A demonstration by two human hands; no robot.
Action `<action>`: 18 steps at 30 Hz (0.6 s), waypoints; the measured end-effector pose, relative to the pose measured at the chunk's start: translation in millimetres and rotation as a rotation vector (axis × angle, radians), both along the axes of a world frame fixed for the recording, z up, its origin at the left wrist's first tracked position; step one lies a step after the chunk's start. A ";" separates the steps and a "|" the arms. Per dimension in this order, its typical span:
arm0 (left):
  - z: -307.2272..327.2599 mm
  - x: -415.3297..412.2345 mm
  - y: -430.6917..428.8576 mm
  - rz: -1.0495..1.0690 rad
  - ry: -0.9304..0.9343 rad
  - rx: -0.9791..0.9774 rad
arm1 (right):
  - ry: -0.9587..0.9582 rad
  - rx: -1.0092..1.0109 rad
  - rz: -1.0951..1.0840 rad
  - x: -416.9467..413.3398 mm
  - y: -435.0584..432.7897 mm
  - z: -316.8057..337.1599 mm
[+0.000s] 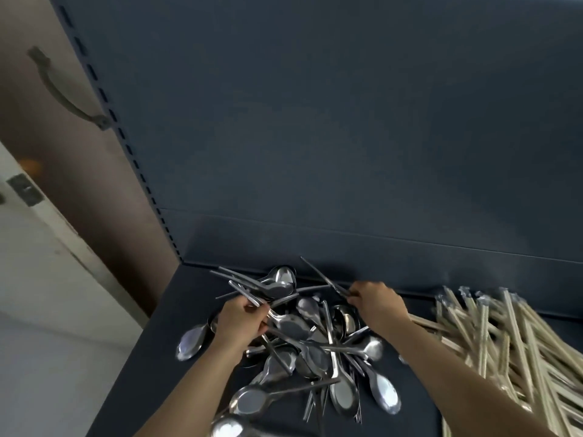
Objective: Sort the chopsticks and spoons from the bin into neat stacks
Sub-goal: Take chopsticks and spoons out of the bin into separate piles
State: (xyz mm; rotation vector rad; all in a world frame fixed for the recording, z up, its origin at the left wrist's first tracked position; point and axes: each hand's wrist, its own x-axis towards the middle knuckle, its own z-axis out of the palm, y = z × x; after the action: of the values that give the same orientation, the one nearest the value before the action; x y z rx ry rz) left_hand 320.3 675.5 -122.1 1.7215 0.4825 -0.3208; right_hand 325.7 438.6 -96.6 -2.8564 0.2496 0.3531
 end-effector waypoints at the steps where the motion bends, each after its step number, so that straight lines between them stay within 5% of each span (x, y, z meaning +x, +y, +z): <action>1: 0.8 1.7 0.3 -0.022 -0.015 0.044 | 0.010 0.012 -0.002 -0.1 0.1 -0.7; 12: 13.3 6.8 11.1 -0.144 -0.131 0.314 | 0.017 0.113 0.013 -11.0 -5.6 -4.6; 18: 17.8 -4.8 23.2 -0.322 -0.233 0.647 | -0.114 0.120 0.042 -30.9 -13.7 6.3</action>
State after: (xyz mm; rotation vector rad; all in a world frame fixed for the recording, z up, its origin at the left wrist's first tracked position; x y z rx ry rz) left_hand 315.6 698.7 -104.3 2.4416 0.1333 -0.1957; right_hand 294.8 425.0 -90.4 -2.7553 0.1415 0.2046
